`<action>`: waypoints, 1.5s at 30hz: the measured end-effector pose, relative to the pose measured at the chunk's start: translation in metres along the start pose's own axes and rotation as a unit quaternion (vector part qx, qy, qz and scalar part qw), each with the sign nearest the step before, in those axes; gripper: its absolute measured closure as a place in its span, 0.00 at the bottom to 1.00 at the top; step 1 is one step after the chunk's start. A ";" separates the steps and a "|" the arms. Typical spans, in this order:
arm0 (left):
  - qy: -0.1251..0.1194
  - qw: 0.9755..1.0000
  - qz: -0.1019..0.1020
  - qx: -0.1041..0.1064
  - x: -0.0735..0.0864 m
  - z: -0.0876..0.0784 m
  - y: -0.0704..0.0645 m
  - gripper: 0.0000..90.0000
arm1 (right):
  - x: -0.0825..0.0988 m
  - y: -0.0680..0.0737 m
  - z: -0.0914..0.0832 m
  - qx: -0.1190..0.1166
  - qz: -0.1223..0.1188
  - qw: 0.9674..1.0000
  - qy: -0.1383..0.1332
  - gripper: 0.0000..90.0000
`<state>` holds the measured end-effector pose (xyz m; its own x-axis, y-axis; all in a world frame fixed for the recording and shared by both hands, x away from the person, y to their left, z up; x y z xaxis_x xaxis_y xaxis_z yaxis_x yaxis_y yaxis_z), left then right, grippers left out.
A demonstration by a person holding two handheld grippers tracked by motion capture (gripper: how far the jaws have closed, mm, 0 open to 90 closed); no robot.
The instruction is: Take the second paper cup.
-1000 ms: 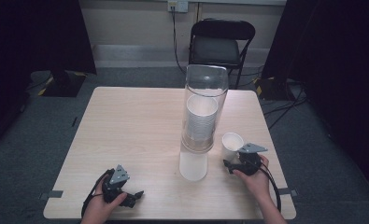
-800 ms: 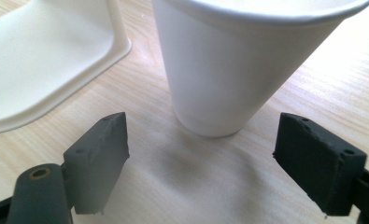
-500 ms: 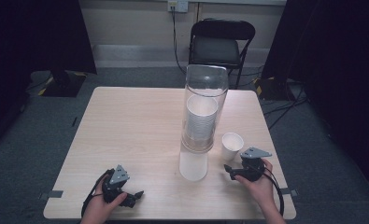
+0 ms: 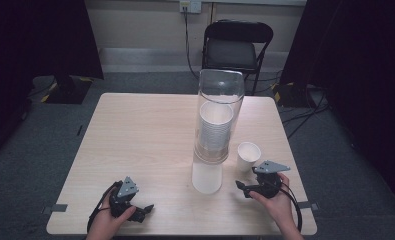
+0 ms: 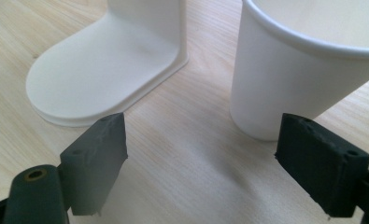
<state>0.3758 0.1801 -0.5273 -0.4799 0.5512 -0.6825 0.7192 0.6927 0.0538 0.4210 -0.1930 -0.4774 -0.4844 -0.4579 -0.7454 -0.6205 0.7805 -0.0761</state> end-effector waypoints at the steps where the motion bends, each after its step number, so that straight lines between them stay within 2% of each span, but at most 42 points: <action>1: 0.000 1.000 0.000 0.000 0.000 0.000 0.000 0.00 | -0.001 0.002 -0.001 -0.003 0.000 1.000 -0.002 0.19; 6: 0.000 1.000 0.000 0.000 0.000 0.000 0.000 0.00 | -0.002 0.006 0.000 -0.011 -0.010 1.000 -0.001 0.21; 15: 0.001 1.000 0.000 0.000 0.000 0.000 0.000 0.00 | -0.009 0.023 0.004 -0.029 -0.033 0.999 -0.004 0.22; 20: 0.001 1.000 0.000 0.000 0.000 0.000 0.000 0.00 | -0.015 0.034 0.009 -0.052 -0.038 0.998 -0.012 0.22; 33: 0.001 1.000 0.000 0.000 0.000 0.000 0.000 0.00 | -0.036 0.052 0.017 -0.080 -0.047 0.995 -0.023 0.22; 39: 0.001 1.000 0.000 0.000 0.000 0.000 0.000 0.00 | -0.049 0.061 0.018 -0.089 -0.059 0.993 -0.043 0.23; 44: 0.000 1.000 0.000 0.000 0.000 0.000 0.000 0.00 | -0.058 0.063 0.018 -0.091 -0.057 0.993 -0.055 0.23; 45: 0.000 1.000 0.000 0.000 0.000 0.000 0.000 0.00 | -0.063 0.064 0.017 -0.095 -0.050 0.992 -0.064 0.23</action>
<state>0.3757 0.1802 -0.5274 -0.4803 0.5514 -0.6821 0.7188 0.6931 0.0542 0.4224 -0.1071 -0.4469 -0.3400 -0.4617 -0.8193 -0.7730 0.6334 -0.0362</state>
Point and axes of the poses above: each handheld gripper's, and its own axes: z roughly forward along the jaws, x roughly out of its underside, y roughly to its left, the point moved 8 cm from there along z, roughly forward along the jaws, and after that the axes turned 7 degrees about y, right-handed, at the moved point
